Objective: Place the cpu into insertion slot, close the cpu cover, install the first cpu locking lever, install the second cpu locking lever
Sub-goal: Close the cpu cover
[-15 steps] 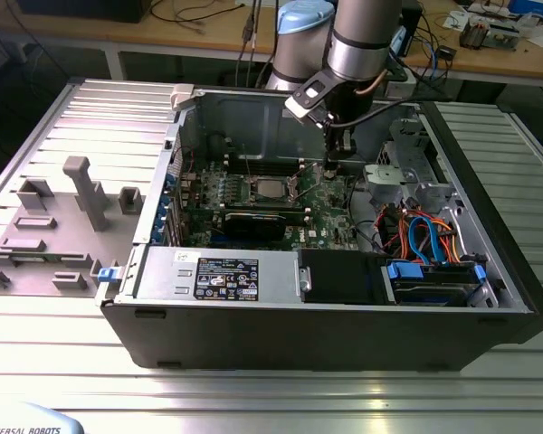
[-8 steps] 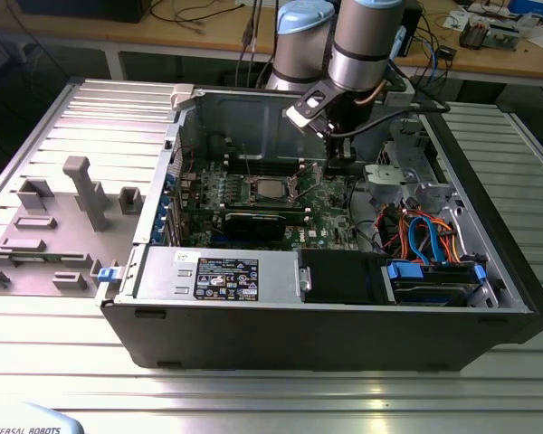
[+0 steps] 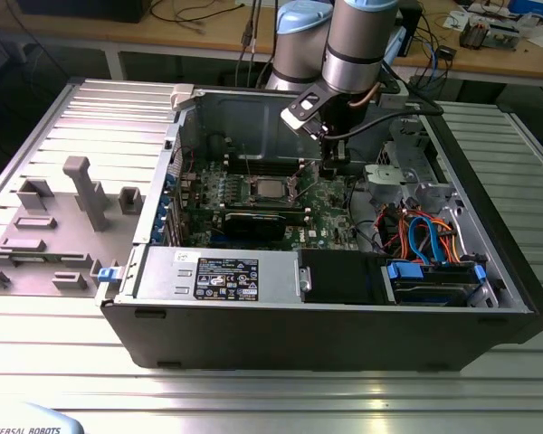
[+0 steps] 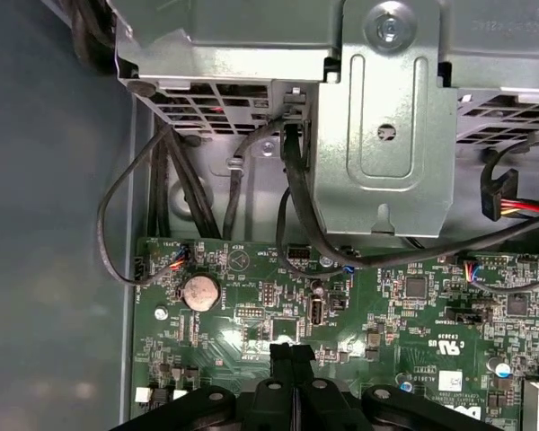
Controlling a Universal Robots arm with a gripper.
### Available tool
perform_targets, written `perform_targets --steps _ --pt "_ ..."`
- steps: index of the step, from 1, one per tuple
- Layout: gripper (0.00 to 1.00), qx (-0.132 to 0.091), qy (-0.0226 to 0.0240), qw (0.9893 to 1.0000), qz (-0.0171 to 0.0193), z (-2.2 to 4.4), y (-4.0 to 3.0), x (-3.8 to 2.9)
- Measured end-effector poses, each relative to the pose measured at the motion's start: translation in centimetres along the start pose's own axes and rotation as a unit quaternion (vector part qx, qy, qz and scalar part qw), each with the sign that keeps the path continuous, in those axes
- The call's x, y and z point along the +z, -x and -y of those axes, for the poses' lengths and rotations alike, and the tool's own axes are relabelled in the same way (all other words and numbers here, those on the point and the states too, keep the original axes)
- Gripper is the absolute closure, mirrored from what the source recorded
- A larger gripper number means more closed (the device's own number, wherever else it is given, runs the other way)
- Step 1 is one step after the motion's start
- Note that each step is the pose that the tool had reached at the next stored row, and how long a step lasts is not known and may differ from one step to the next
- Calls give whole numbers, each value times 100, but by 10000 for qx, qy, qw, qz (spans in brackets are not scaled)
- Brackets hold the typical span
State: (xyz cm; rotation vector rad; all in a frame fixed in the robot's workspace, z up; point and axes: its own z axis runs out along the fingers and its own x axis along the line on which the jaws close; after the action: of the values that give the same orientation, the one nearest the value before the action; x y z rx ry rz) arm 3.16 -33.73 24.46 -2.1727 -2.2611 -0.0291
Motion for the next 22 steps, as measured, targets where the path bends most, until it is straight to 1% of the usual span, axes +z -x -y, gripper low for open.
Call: perform_targets --steps 10,15,18,22 --pt "89 0 0 10000 -4 2 0 0" --pt "89 0 0 10000 -4 29 -1 0" --pt "89 1 0 10000 -4 64 -2 -1" --pt "89 0 0 10000 -4 73 -3 -1"
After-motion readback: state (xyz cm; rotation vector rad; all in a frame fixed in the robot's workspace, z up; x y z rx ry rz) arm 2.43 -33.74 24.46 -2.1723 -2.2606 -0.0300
